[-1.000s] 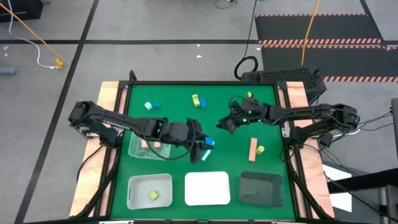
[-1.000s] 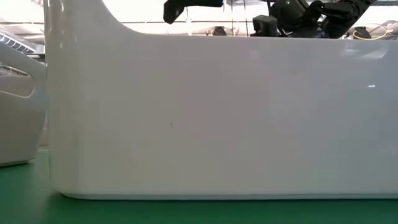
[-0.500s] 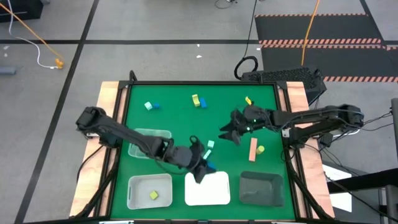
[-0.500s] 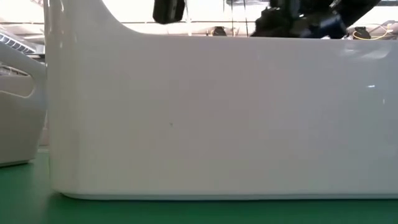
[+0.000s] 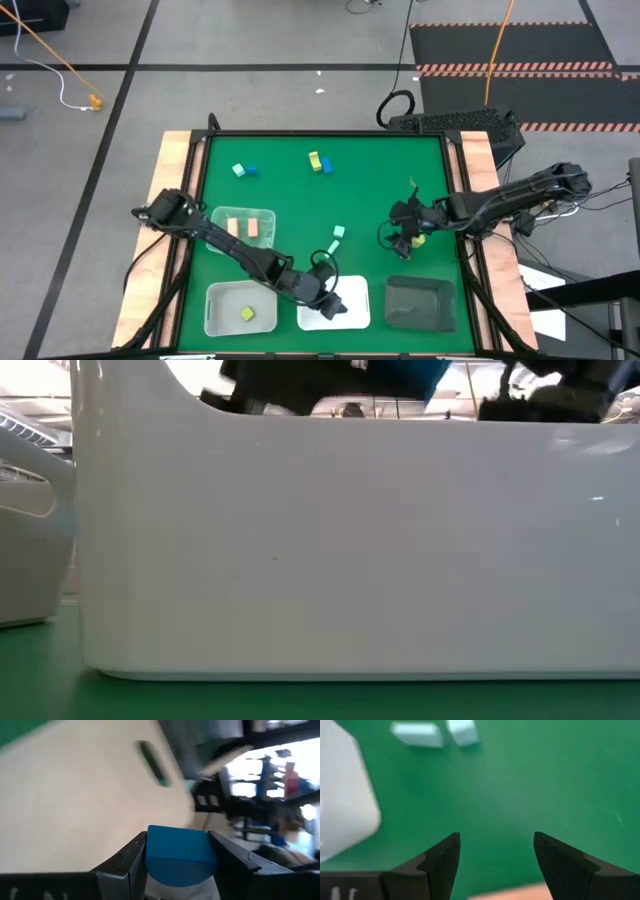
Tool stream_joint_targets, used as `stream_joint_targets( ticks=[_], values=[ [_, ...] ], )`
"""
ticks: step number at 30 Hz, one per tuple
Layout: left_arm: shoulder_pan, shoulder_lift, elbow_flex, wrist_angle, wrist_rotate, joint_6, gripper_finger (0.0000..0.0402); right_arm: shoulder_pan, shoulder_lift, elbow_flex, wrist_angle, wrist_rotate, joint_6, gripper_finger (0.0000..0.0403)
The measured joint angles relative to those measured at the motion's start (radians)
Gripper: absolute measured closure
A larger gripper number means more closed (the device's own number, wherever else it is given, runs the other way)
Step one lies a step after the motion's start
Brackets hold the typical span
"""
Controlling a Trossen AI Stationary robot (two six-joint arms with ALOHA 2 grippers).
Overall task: Sort & place blocks by color
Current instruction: Put the right blue block into the white bin, then put the bottom green block into the gray bin
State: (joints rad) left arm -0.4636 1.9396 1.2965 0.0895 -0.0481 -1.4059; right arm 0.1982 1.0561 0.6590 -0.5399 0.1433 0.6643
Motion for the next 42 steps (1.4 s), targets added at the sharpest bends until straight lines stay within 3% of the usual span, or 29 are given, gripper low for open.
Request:
stream_joint_targets(
  ticks=[7, 14, 19, 25, 34, 42],
  values=[
    [0.027, 0.014, 0.001, 0.053, -0.003, -0.035, 0.0229, 0.042, -0.003, 0.001, -0.161, 0.067, 0.068, 0.0161],
    [0.039, 0.009, 0.001, 0.055, 0.035, -0.035, 0.0094, 0.042, -0.003, 0.001, -0.161, 0.071, 0.069, 0.0161],
    [0.057, 0.009, 0.001, 0.121, 0.103, -0.037, 0.0042, 0.042, -0.013, 0.016, -0.19, 0.064, 0.068, 0.0161],
    [0.085, 0.009, 0.001, 0.255, 0.147, -0.012, 0.004, 0.042, -0.027, 0.128, -0.35, 0.062, 0.068, 0.0161],
    [0.148, 0.008, 0.001, 0.384, 0.18, 0.109, 0.0063, 0.041, -0.024, 0.157, -0.643, -0.013, 0.286, 0.0161],
    [0.201, 0.008, 0.001, 0.389, 0.237, 0.149, 0.0065, 0.046, -0.023, 0.095, -0.547, -0.044, 0.391, 0.0161]
  ],
)
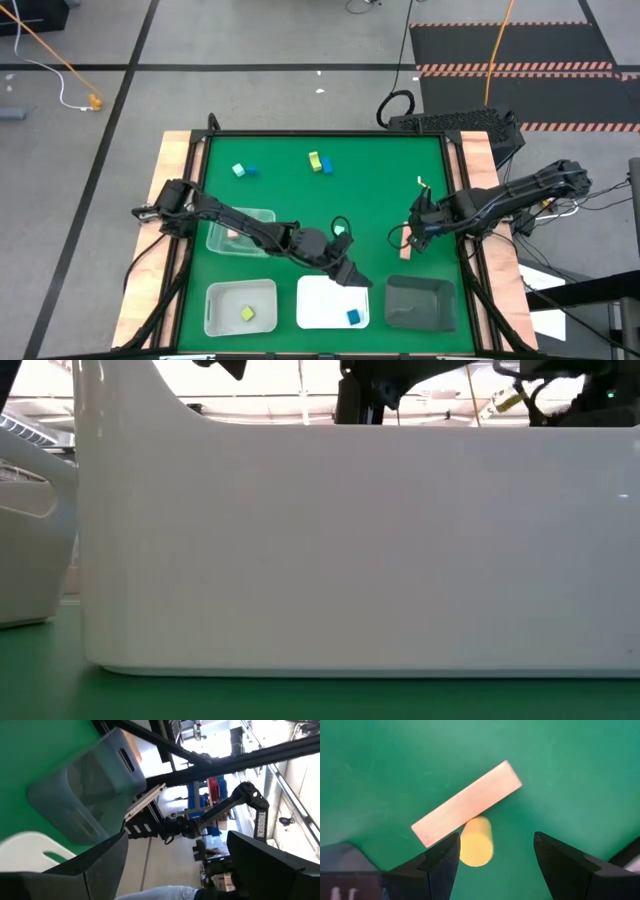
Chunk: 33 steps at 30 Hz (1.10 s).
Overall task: Sort & place blocks by color
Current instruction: Put the bottom green block into the gray bin
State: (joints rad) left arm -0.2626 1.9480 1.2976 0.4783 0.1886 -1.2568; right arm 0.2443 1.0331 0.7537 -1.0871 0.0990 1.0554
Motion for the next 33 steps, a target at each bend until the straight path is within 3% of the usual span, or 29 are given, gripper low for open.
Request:
stream_joint_targets(
  ticks=[22, 33],
  values=[
    [0.022, 0.0, 0.0, 0.101, 0.018, 0.023, 0.0064, 0.002, 0.001, -0.164, 0.219, -0.085, 0.03, 0.0161],
    [0.025, 0.0, 0.0, 0.101, 0.021, 0.045, 0.0064, 0.006, 0.0, -0.166, 0.205, -0.171, -0.232, 0.0161]
  ],
)
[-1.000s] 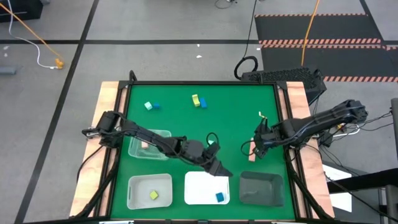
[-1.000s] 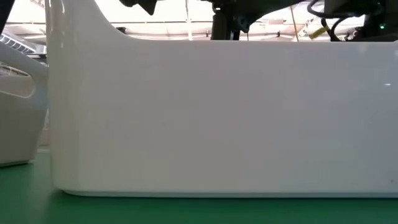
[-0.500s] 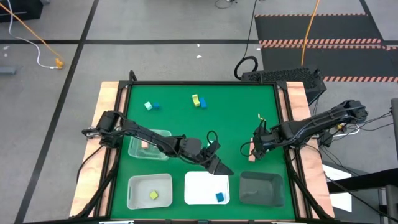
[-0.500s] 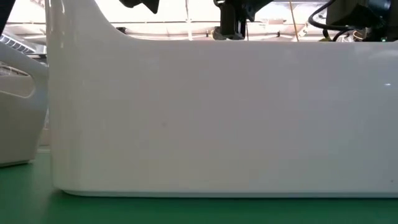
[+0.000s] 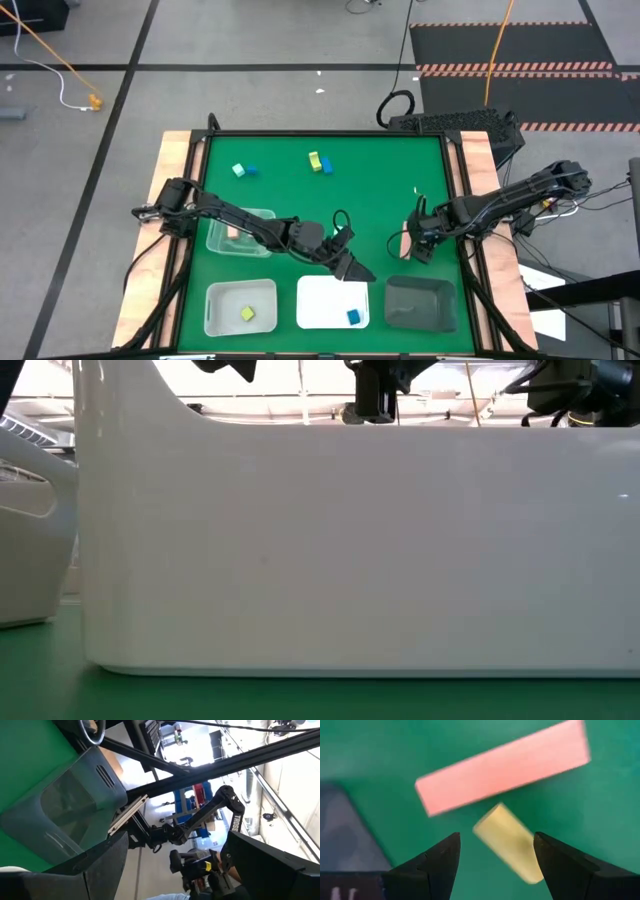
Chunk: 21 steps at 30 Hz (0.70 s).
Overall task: Sort & place blocks by color
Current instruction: Put the bottom green block into the gray bin
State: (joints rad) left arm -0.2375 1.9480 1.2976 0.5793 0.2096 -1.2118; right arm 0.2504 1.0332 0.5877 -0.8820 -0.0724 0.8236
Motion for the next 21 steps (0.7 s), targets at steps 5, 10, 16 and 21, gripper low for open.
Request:
stream_joint_targets(
  ticks=[5, 10, 16, 21],
  values=[
    [0.001, 0.0, 0.0, 0.0, 0.001, 0.014, 0.0064, 0.0, 0.0, 0.0, -0.057, -0.031, -0.047, 0.0161],
    [0.0, 0.0, 0.0, 0.0, 0.002, 0.03, 0.0064, 0.0, 0.0, -0.022, -0.037, -0.007, -0.077, 0.0161],
    [0.001, 0.0, 0.0, -0.001, 0.003, 0.038, 0.0064, 0.0, 0.0, -0.084, 0.027, -0.011, -0.072, 0.0176],
    [0.001, 0.0, 0.0, -0.001, 0.003, 0.032, 0.0064, 0.0, -0.001, -0.123, 0.069, -0.005, -0.007, 0.0217]
  ],
)
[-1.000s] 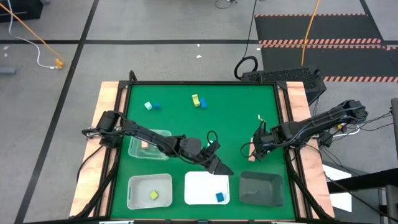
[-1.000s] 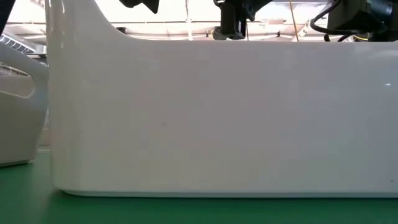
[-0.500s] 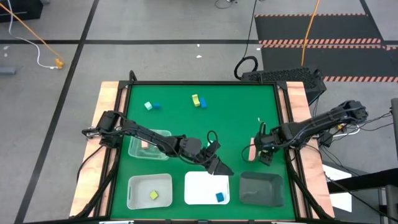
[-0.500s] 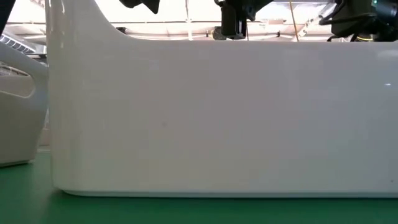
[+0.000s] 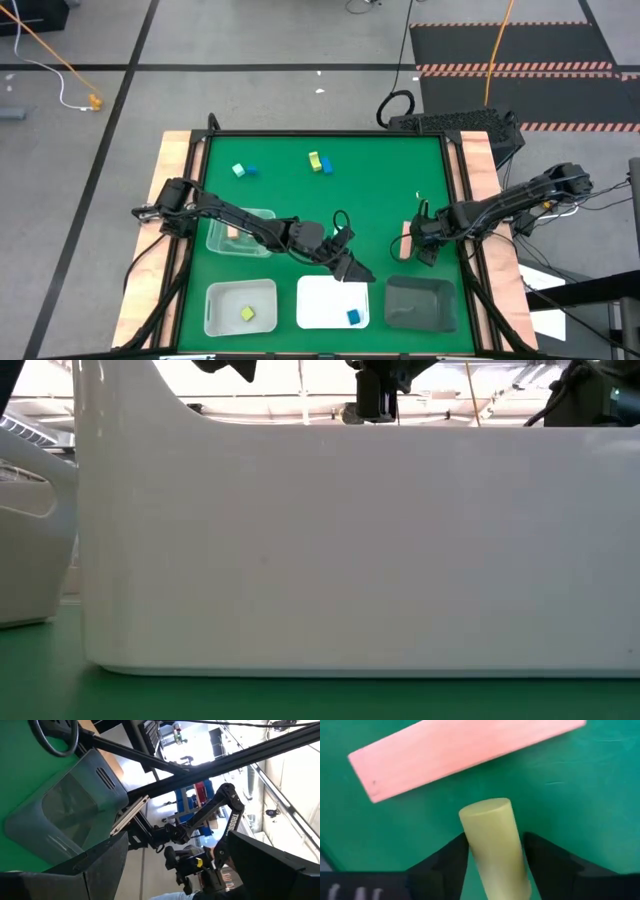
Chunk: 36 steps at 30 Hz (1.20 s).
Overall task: Sort & place blocks by color
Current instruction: Put the bottom green block into the gray bin
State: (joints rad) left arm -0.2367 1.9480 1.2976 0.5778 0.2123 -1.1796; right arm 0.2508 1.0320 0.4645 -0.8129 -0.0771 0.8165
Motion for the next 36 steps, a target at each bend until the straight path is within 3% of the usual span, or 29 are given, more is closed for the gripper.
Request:
stream_joint_targets(
  ticks=[6, 12, 15, 19, 25, 36],
  values=[
    [0.0, 0.0, 0.0, -0.006, 0.0, -0.016, 0.0064, -0.001, -0.001, -0.011, 0.012, 0.003, 0.021, 0.0291],
    [0.001, 0.0, 0.0, -0.005, -0.005, -0.023, 0.0064, 0.0, -0.007, -0.011, 0.014, 0.0, 0.026, 0.0291],
    [0.003, 0.0, 0.0, -0.005, -0.057, 0.022, 0.0064, 0.0, -0.021, 0.005, 0.008, -0.004, 0.036, 0.0291],
    [0.007, 0.0, 0.0, -0.005, -0.129, 0.078, 0.0064, 0.0, -0.061, 0.033, 0.057, -0.011, 0.049, 0.0291],
    [0.04, 0.0, 0.0, 0.005, -0.132, 0.166, 0.0064, 0.0, -0.118, 0.038, 0.215, -0.004, 0.1, 0.0291],
    [0.116, 0.0, 0.0, 0.159, 0.0, 0.227, 0.0064, -0.001, -0.169, 0.037, 0.572, 0.031, 0.123, 0.0291]
  ],
)
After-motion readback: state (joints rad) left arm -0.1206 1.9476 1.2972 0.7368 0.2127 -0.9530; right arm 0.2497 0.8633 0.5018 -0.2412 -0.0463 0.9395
